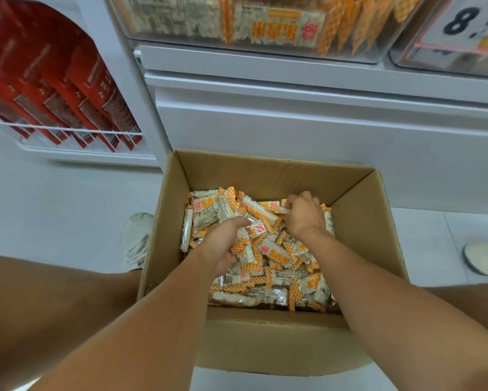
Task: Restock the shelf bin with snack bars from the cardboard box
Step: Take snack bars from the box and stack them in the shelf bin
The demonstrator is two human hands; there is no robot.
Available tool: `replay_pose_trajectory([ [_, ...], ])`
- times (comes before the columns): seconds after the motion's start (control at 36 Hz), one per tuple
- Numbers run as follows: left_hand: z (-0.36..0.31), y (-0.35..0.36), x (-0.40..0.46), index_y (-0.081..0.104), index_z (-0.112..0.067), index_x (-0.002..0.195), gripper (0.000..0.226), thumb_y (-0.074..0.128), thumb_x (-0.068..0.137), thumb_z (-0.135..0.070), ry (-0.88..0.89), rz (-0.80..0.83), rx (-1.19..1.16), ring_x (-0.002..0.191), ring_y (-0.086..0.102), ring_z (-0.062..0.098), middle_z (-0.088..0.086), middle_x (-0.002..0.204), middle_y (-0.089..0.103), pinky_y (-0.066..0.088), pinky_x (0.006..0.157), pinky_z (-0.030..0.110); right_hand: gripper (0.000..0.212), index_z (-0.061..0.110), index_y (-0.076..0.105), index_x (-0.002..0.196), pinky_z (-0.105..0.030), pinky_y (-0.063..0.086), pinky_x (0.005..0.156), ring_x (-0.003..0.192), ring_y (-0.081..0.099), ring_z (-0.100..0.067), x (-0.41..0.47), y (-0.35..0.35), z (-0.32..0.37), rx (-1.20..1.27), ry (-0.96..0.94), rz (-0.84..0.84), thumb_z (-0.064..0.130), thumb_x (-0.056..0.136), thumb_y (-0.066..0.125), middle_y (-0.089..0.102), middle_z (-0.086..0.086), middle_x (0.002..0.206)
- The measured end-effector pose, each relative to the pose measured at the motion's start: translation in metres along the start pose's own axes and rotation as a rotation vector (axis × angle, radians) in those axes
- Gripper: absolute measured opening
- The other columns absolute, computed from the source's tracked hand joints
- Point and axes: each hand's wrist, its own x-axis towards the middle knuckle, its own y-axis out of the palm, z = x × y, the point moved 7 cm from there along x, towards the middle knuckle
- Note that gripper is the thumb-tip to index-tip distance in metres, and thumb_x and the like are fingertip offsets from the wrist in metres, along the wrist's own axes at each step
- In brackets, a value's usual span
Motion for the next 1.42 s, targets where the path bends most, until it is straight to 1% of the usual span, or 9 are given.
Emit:
replay_pose_trajectory([
  [0.06, -0.003, 0.002, -0.002, 0.044, -0.023, 0.146, 0.099, 0.08, 0.056, -0.041, 0.006, -0.009, -0.062, 0.131, 0.053, 0.029, 0.014, 0.145, 0.052, 0.058, 0.066, 0.041, 0.021, 0.015, 0.068, 0.094, -0.032, 0.049, 0.071, 0.083, 0.06, -0.021, 0.0, -0.01, 0.006, 0.221, -0.009, 0.035, 0.034, 0.088, 0.076, 0.061, -0.001, 0.088],
  [0.17, -0.015, 0.001, 0.004, 0.043, -0.02, 0.143, 0.102, 0.086, 0.053, -0.039, 0.071, -0.028, -0.112, 0.113, 0.066, 0.03, 0.017, 0.132, 0.062, 0.058, 0.06, 0.038, 0.029, 0.007, 0.063, 0.078, -0.026, 0.045, 0.048, 0.044, 0.047, -0.007, -0.009, -0.037, 0.033, 0.707, -0.085, 0.229, 0.026, 0.08, 0.085, 0.053, 0.003, 0.053],
  [0.39, -0.067, 0.031, -0.031, 0.065, -0.005, 0.122, 0.035, 0.064, 0.096, -0.027, 0.202, 0.146, -0.141, 0.103, 0.07, 0.028, 0.018, 0.123, 0.067, 0.05, 0.103, 0.048, 0.02, 0.004, 0.074, 0.1, -0.029, 0.055, 0.067, 0.065, 0.058, -0.017, -0.035, -0.09, 0.076, 0.735, -0.296, 0.486, 0.021, 0.09, 0.075, 0.059, -0.004, 0.072],
  [0.5, -0.095, 0.032, -0.056, 0.062, 0.002, 0.11, 0.027, 0.051, 0.103, -0.021, 0.249, 0.151, -0.204, 0.086, 0.07, 0.029, 0.021, 0.098, 0.071, 0.055, 0.092, 0.046, 0.039, 0.02, 0.068, 0.121, -0.033, 0.056, 0.095, 0.099, 0.069, -0.013, -0.063, -0.115, 0.091, 0.744, -0.409, 0.685, 0.01, 0.085, 0.078, 0.074, -0.002, 0.109],
  [0.67, -0.149, 0.051, -0.124, 0.067, -0.003, 0.106, 0.02, 0.053, 0.101, -0.016, 0.343, 0.237, -0.074, 0.079, 0.073, 0.024, 0.013, 0.091, 0.075, 0.06, 0.075, 0.037, 0.051, 0.006, 0.065, 0.119, -0.012, 0.037, 0.055, 0.047, 0.043, 0.002, -0.081, -0.197, 0.121, 0.642, -0.577, 0.398, 0.0, 0.073, 0.086, 0.05, 0.024, 0.049],
  [0.83, -0.198, 0.064, -0.209, 0.07, -0.019, 0.11, 0.021, 0.062, 0.095, -0.031, 0.38, 0.228, 0.158, 0.07, 0.069, 0.02, 0.007, 0.084, 0.072, 0.057, 0.086, 0.046, 0.081, -0.002, 0.057, 0.134, -0.038, 0.055, 0.086, 0.074, 0.056, 0.001, -0.102, -0.306, 0.15, 0.525, -0.652, 0.167, 0.014, 0.062, 0.093, 0.066, -0.008, 0.106],
  [0.97, -0.253, 0.083, -0.251, 0.068, -0.014, 0.12, 0.029, 0.06, 0.097, -0.03, 0.543, 0.26, 0.02, 0.095, 0.071, 0.027, 0.014, 0.106, 0.074, 0.055, 0.095, 0.047, 0.101, 0.013, 0.053, 0.142, -0.018, 0.05, 0.099, 0.111, 0.062, 0.0, -0.122, -0.366, 0.155, 0.801, -0.72, 0.068, 0.031, 0.049, 0.089, 0.066, 0.003, 0.126],
  [1.22, -0.287, 0.119, -0.264, 0.065, -0.013, 0.105, 0.025, 0.059, 0.099, -0.037, 0.649, 0.289, -0.134, 0.081, 0.071, 0.023, 0.013, 0.093, 0.072, 0.059, 0.082, 0.038, 0.054, 0.025, 0.065, 0.127, -0.013, 0.046, 0.097, 0.112, 0.059, 0.006, -0.096, -0.397, 0.173, 0.708, -0.816, -0.515, 0.027, 0.077, 0.083, 0.067, 0.016, 0.118],
  [1.42, -0.354, 0.064, -0.267, 0.063, -0.021, 0.106, 0.035, 0.061, 0.091, -0.053, 0.892, -0.104, -0.044, 0.088, 0.071, 0.017, 0.002, 0.096, 0.071, 0.06, 0.086, 0.037, 0.051, 0.026, 0.069, 0.122, -0.022, 0.047, 0.098, 0.115, 0.059, -0.003, -0.028, -0.426, 0.189, 0.83, -0.692, -0.395, 0.028, 0.075, 0.088, 0.065, 0.012, 0.12],
])
